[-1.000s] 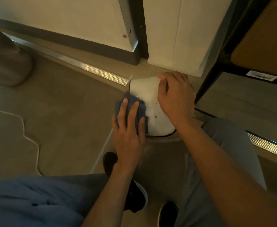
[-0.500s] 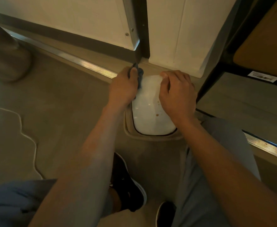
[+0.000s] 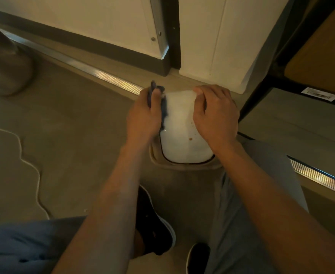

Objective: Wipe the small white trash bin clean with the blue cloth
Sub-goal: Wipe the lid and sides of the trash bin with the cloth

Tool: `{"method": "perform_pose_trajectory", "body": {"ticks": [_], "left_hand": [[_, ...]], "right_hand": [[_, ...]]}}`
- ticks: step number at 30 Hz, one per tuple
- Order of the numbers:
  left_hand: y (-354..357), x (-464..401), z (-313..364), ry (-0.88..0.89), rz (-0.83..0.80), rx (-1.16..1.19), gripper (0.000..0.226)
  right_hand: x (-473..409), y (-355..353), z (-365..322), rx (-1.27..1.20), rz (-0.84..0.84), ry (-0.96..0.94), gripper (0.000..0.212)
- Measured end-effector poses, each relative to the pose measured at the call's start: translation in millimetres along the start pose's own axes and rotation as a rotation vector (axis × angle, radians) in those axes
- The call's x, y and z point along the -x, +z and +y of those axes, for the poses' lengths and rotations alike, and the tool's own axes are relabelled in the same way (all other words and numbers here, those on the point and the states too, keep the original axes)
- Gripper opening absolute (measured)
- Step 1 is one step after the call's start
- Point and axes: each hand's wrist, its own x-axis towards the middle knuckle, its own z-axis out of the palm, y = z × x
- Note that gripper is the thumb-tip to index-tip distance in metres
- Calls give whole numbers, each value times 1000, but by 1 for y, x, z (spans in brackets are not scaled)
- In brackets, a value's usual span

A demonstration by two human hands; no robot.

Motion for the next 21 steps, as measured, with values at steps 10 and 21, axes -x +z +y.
{"method": "perform_pose_trajectory", "body": {"ticks": [10, 21], "left_hand": [[21, 68, -16, 386, 203, -148, 44], [18, 29, 18, 345, 160, -96, 36]], "right_hand": [[-3, 4, 2, 41, 19, 13, 39], [-2, 2, 0, -1, 13, 21, 40]]}}
